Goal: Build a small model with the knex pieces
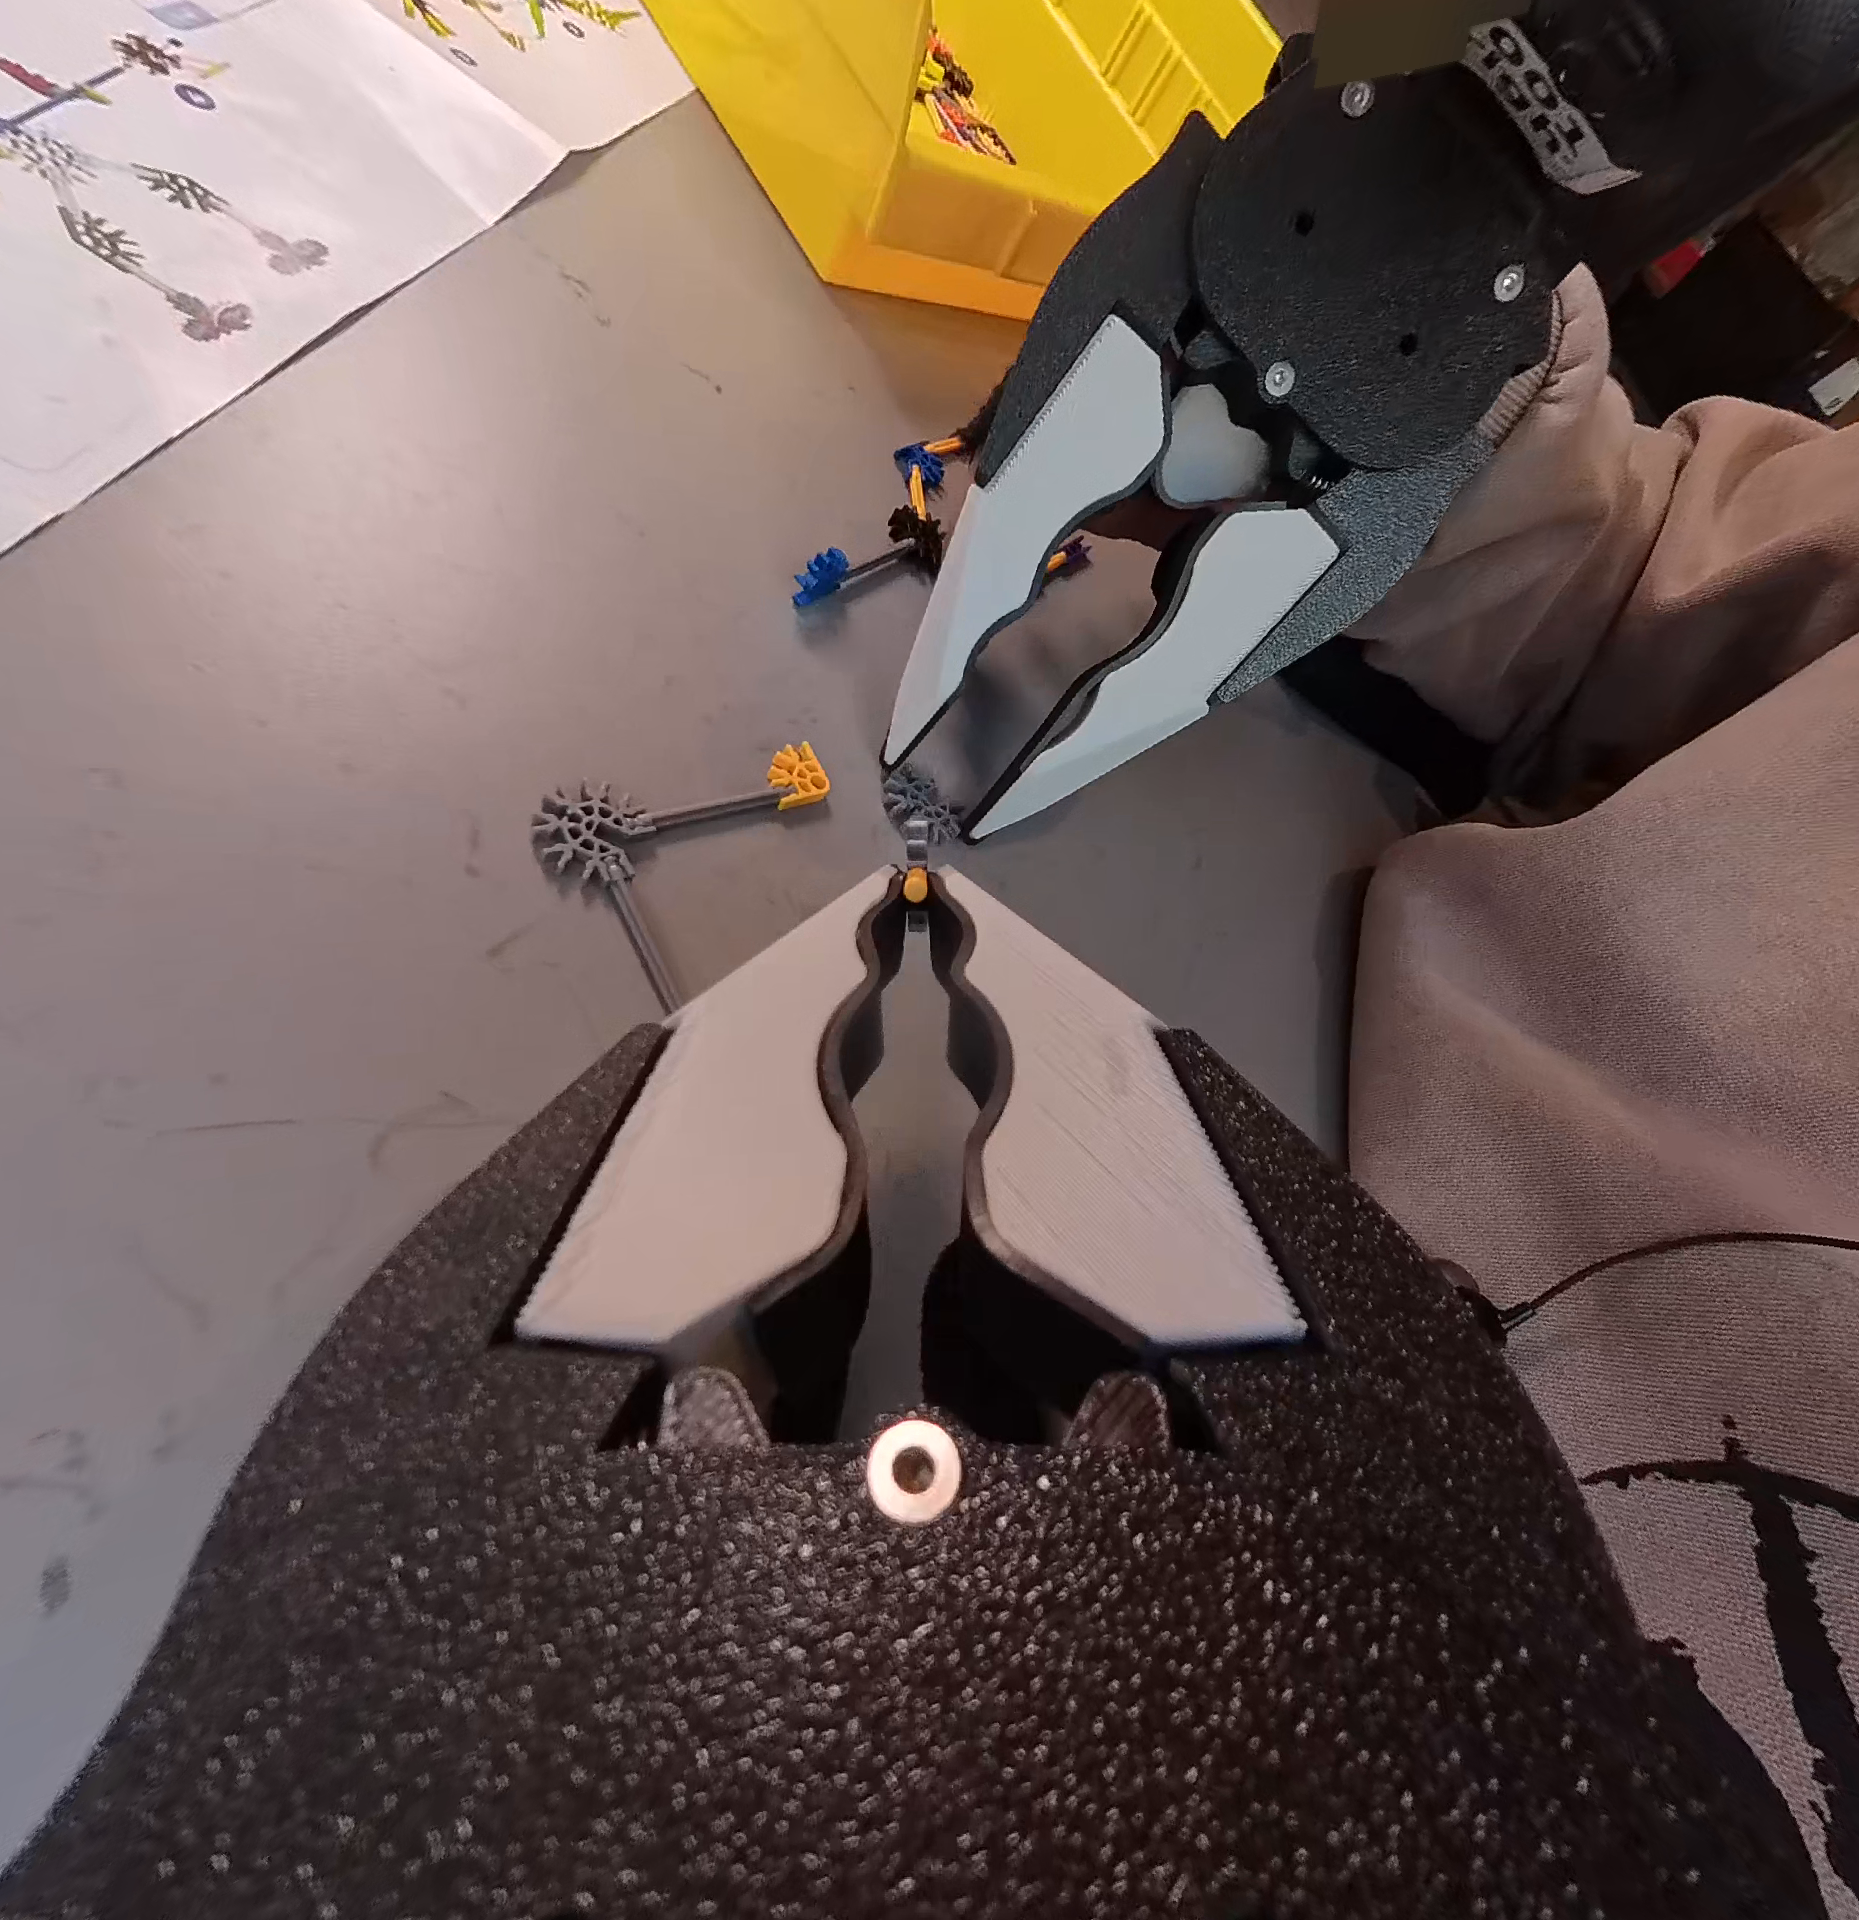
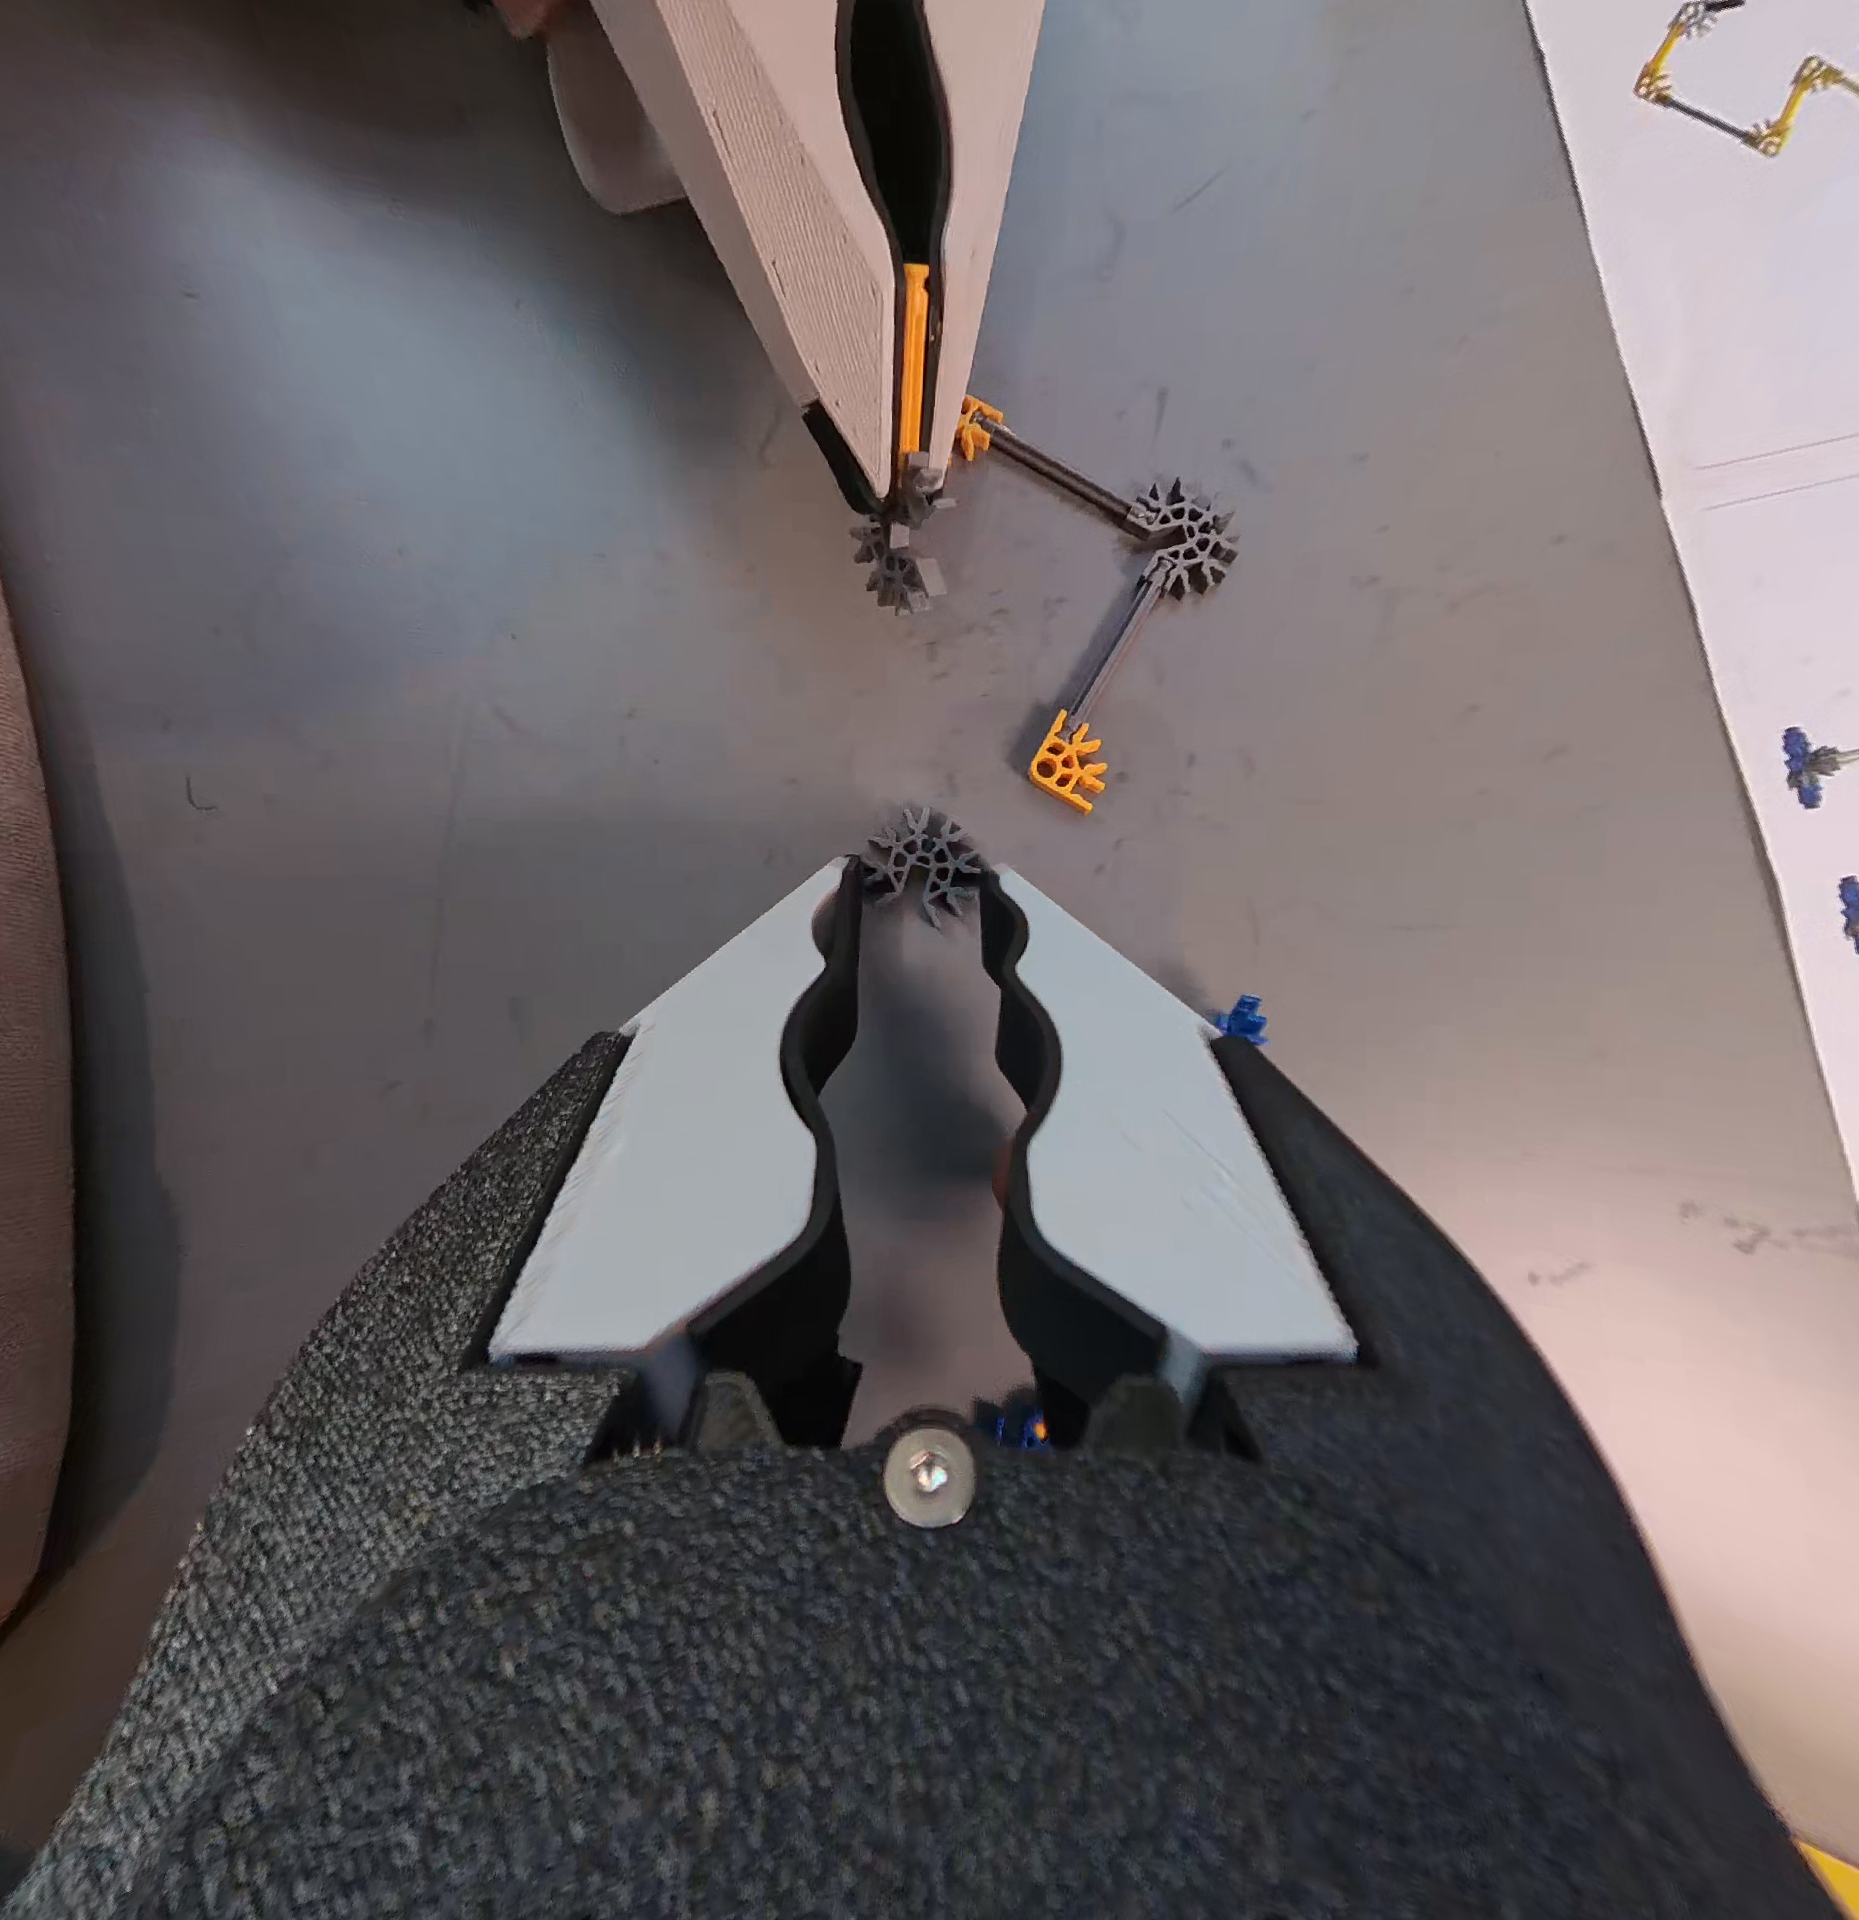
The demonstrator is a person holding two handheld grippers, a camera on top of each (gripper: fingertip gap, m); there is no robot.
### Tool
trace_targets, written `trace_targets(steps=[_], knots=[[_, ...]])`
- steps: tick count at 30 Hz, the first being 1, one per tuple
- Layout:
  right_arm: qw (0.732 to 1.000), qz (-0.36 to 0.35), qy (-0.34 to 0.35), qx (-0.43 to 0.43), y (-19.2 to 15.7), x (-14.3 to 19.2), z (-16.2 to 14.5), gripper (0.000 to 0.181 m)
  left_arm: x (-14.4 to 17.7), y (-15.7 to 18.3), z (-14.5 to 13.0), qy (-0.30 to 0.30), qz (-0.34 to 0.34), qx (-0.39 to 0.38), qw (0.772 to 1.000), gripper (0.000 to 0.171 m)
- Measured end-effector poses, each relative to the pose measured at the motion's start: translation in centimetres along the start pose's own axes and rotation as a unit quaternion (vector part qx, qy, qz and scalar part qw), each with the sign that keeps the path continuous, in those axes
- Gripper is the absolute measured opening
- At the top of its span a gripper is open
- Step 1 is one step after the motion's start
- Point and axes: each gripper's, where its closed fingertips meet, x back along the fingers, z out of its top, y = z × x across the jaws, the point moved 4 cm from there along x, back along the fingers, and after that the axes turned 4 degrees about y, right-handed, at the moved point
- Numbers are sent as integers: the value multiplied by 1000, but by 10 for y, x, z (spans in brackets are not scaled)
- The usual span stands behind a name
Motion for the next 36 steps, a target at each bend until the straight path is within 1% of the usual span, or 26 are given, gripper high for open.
trace_targets(steps=[1,3,4,5,6,8,10,11,12,13,17,20,24,29,36], knots=[[1000,-3,-3,-8,0,0,0,21,-1,-1,-1,-3,2,2,1000,3],[998,-6,-14,-64,0,0,2,21,-2,-2,-3,-10,6,6,1000,3],[996,4,-20,-87,-3,0,3,22,-2,-2,-3,-9,6,7,1000,3],[995,24,-28,-91,-11,2,3,31,-1,-3,-3,-9,7,9,1000,3],[995,41,-37,-83,-18,4,1,35,-1,-4,-3,-9,8,11,1000,3],[994,77,-40,-63,-31,10,1,36,-1,-4,-3,-10,7,15,1000,3],[990,127,-39,-47,-44,16,-1,34,-2,-4,-3,-11,6,15,1000,3],[991,126,-31,-34,-43,17,-1,33,-2,-4,-4,-12,6,14,1000,3],[994,104,-23,-32,-36,16,0,31,-2,-3,-4,-13,6,12,1000,3],[995,86,-21,-47,-28,15,0,29,-2,-3,-4,-14,5,11,1000,3],[994,51,0,-95,-7,9,1,24,-3,0,-6,-21,0,8,1000,3],[993,65,-6,-94,-11,2,2,25,-4,3,-9,-31,-3,3,1000,3],[998,34,-19,-50,-14,-1,5,22,-7,4,-18,-61,-4,1,998,3],[999,8,-29,-13,-17,-3,6,19,-10,8,-21,-75,-2,-19,997,3],[999,1,-12,-37,-12,-4,7,16,-14,13,-28,-106,31,-107,988,3]])
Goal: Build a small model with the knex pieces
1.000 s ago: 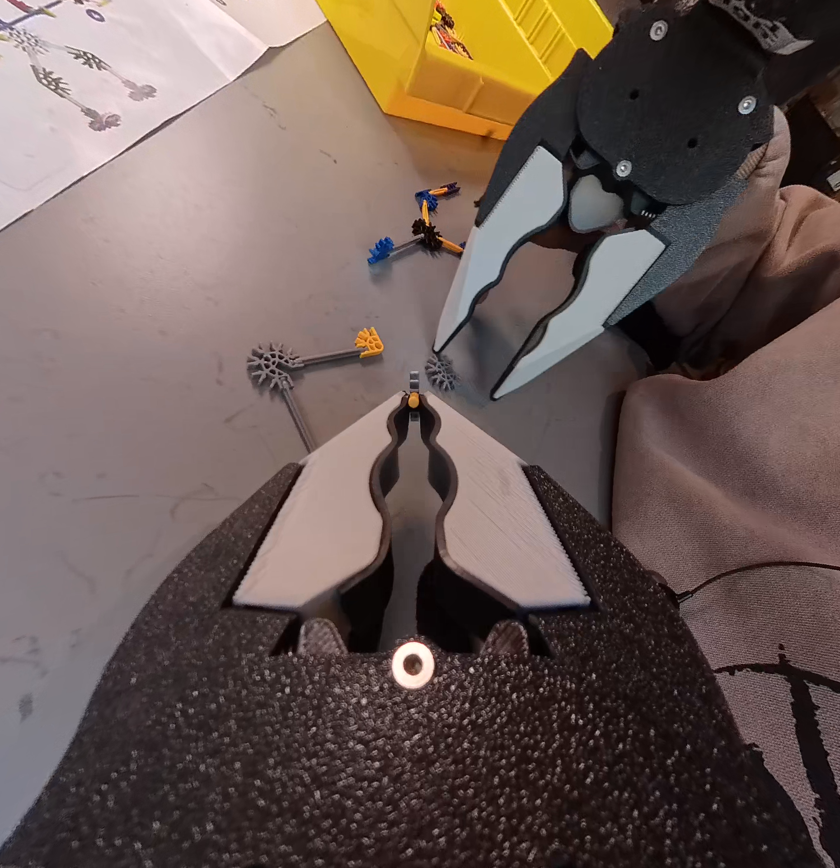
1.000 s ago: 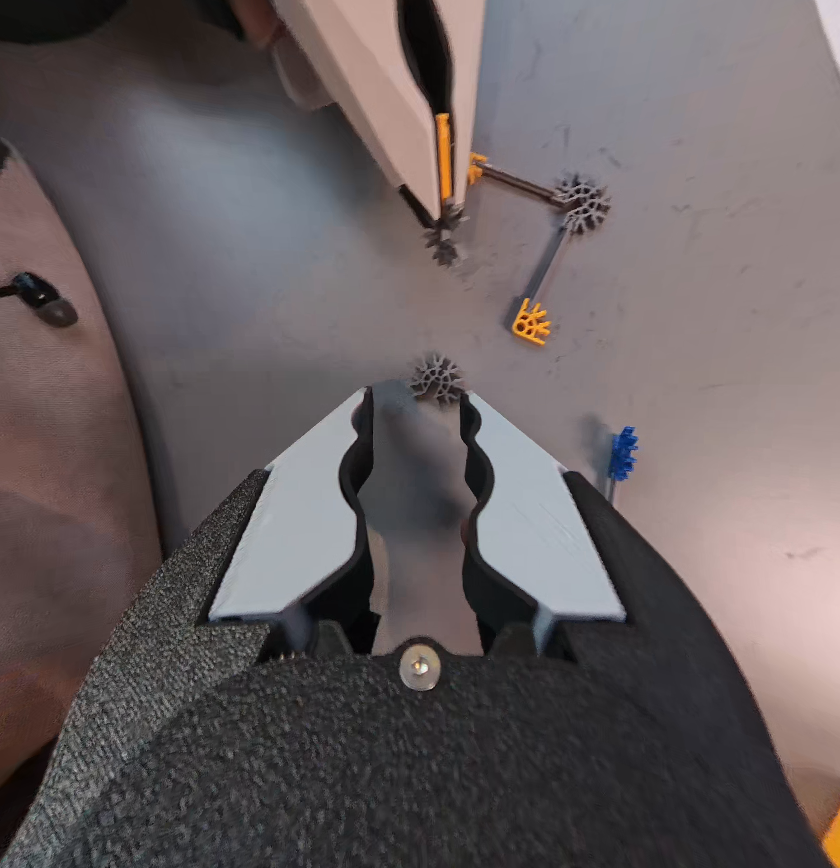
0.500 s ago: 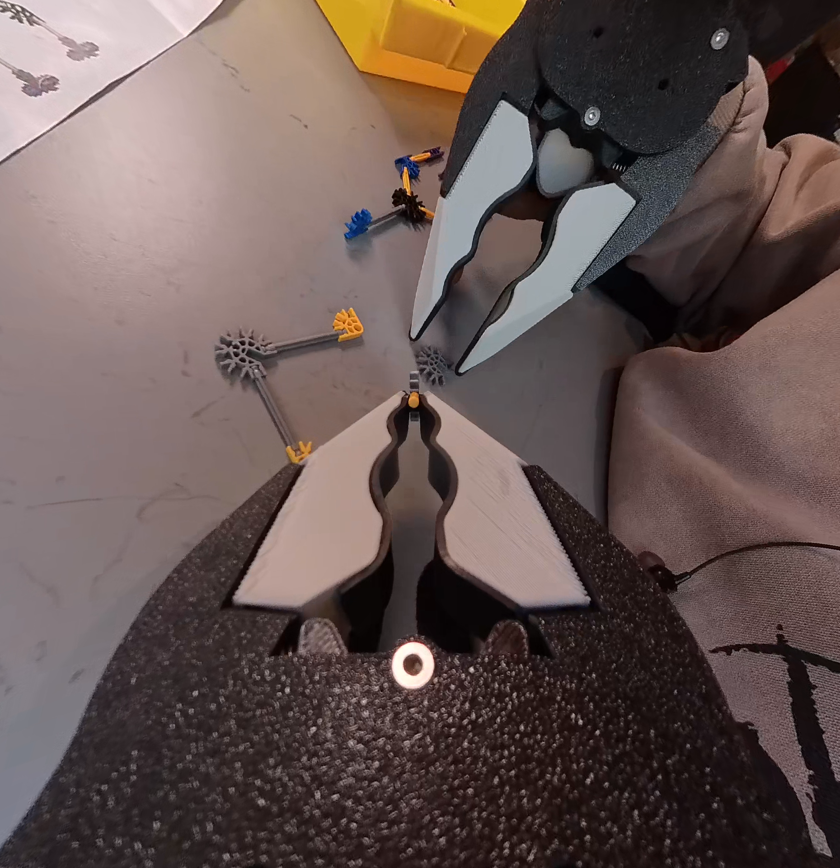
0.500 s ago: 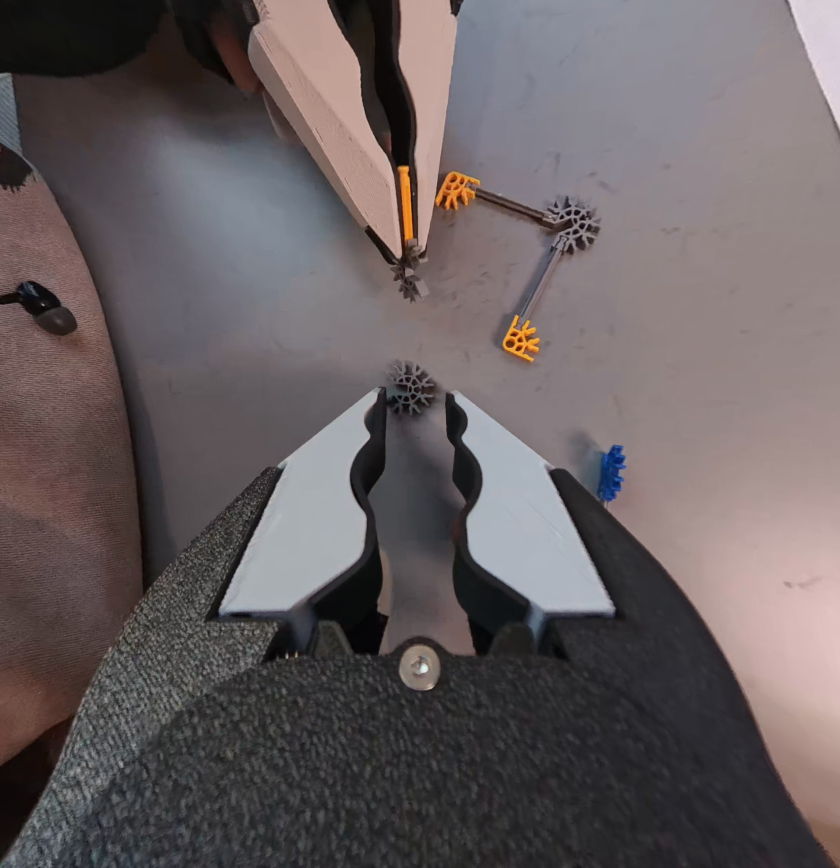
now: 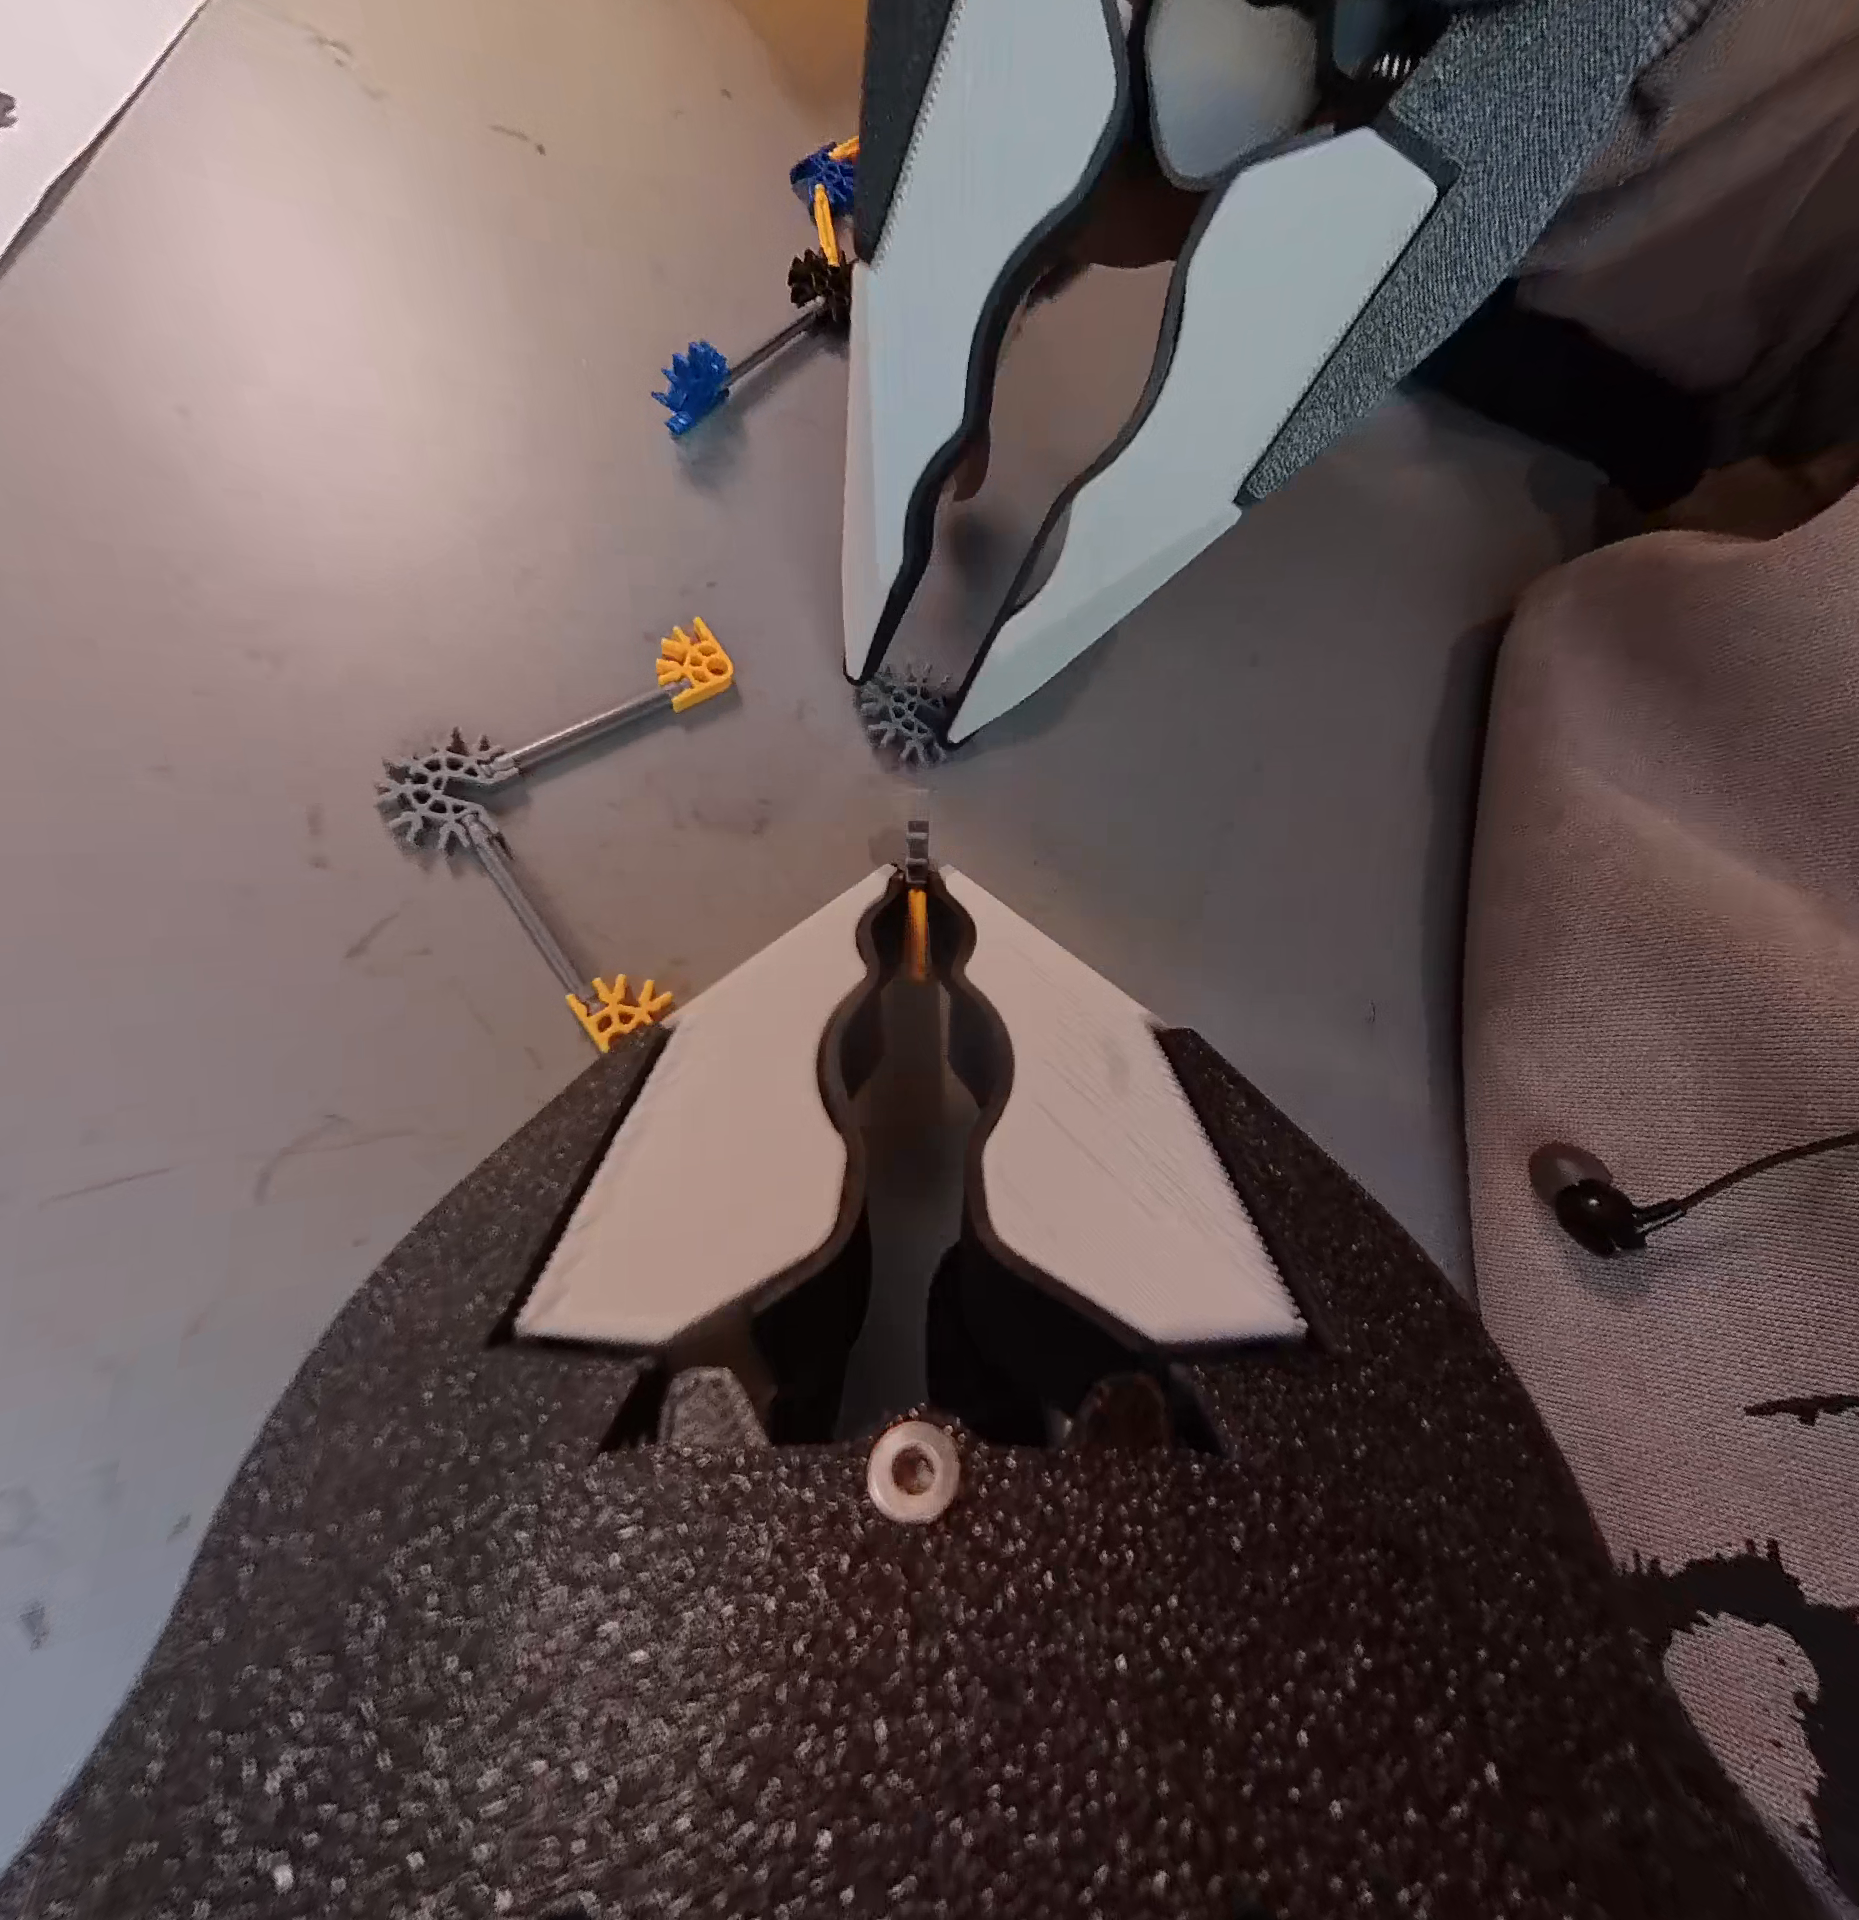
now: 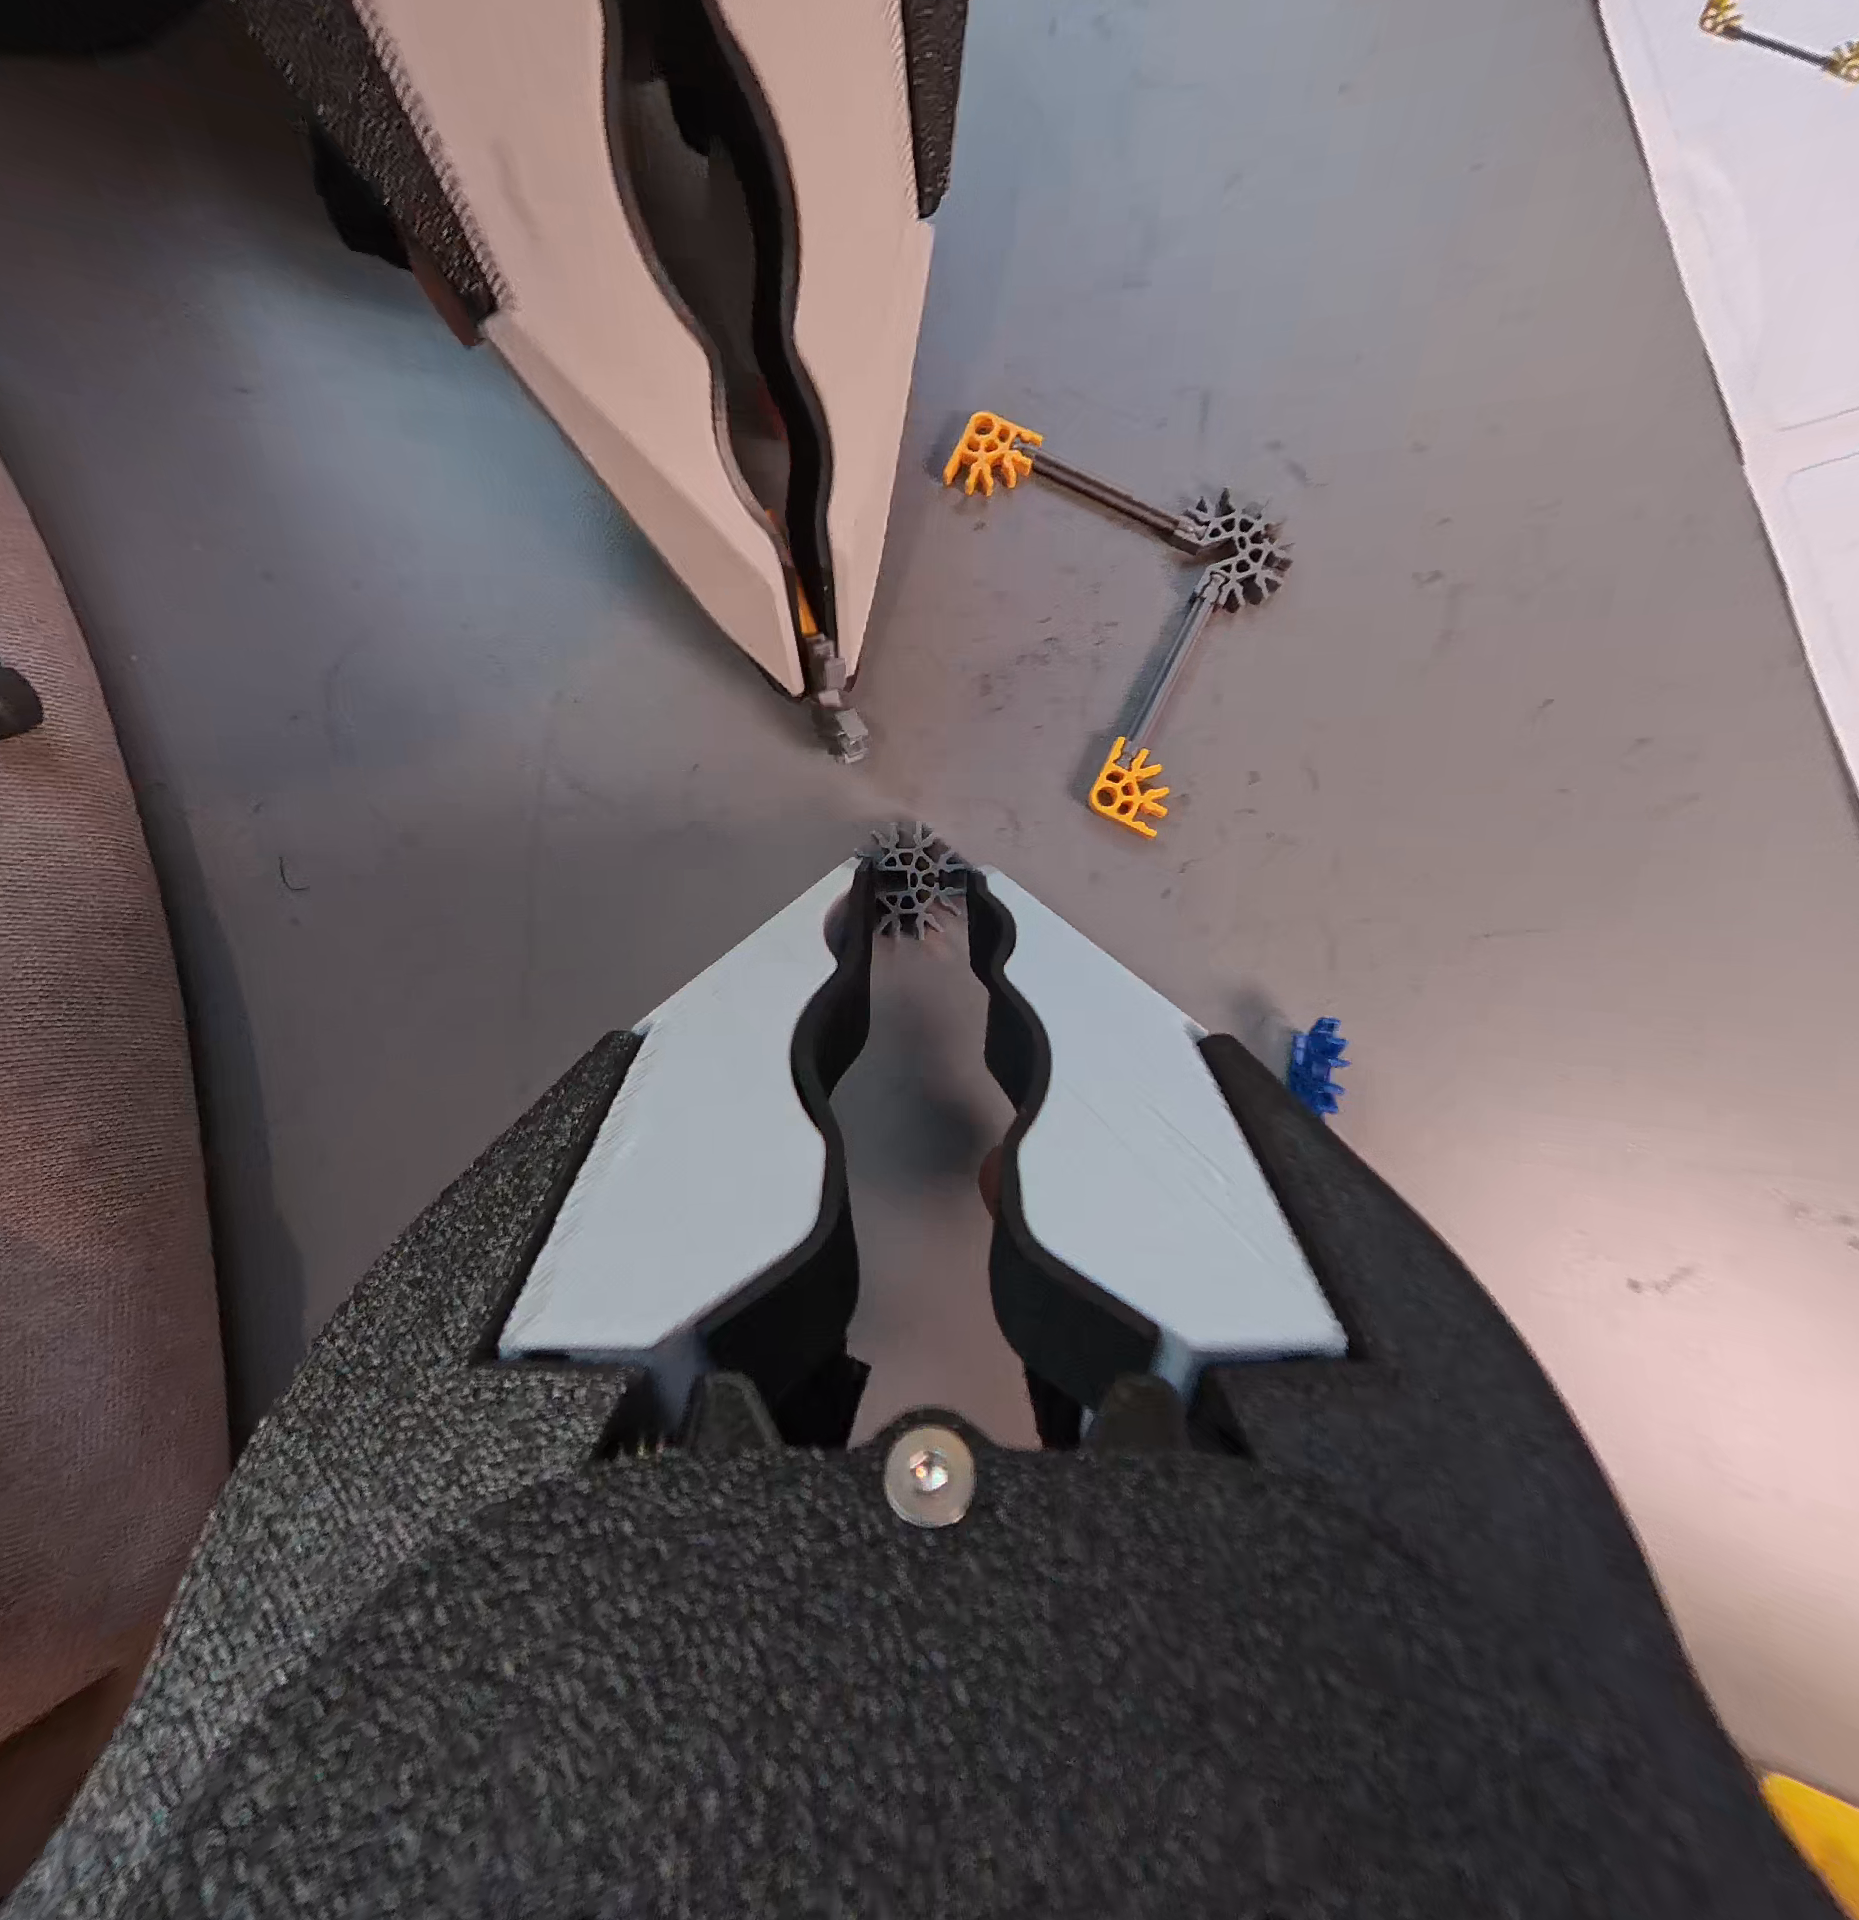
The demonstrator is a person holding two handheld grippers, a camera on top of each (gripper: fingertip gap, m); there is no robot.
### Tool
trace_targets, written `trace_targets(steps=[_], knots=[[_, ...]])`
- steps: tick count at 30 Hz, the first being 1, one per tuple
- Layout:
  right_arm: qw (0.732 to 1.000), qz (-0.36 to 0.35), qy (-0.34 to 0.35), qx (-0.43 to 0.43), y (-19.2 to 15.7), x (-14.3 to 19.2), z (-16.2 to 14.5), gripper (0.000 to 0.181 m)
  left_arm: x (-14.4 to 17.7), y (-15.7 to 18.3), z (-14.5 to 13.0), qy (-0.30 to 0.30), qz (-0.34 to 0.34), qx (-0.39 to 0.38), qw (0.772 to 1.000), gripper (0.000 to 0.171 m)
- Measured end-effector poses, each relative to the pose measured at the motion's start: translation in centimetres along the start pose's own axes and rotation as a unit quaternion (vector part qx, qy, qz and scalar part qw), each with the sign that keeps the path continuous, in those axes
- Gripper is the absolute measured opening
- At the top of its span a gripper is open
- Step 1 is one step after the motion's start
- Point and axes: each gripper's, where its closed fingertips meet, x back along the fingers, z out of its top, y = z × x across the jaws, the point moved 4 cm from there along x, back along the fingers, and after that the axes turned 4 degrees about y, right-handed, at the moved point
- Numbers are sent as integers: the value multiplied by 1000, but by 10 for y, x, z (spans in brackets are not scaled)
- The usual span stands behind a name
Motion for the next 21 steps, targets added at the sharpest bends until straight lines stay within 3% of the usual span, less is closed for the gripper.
trace_targets(steps=[7,11,16,19,21], knots=[[996,-10,77,-38,12,9,17,16,1,-2,2,9,3,5,1000,3],[989,-9,145,-10,9,15,32,16,2,-4,3,18,1,14,1000,3],[984,-3,175,3,5,16,38,16,5,-4,6,35,-15,28,999,4],[982,-8,191,0,8,18,40,0,8,-4,10,50,-21,31,998,3],[980,7,200,3,4,20,42,0,10,-3,13,64,-28,34,997,3]])
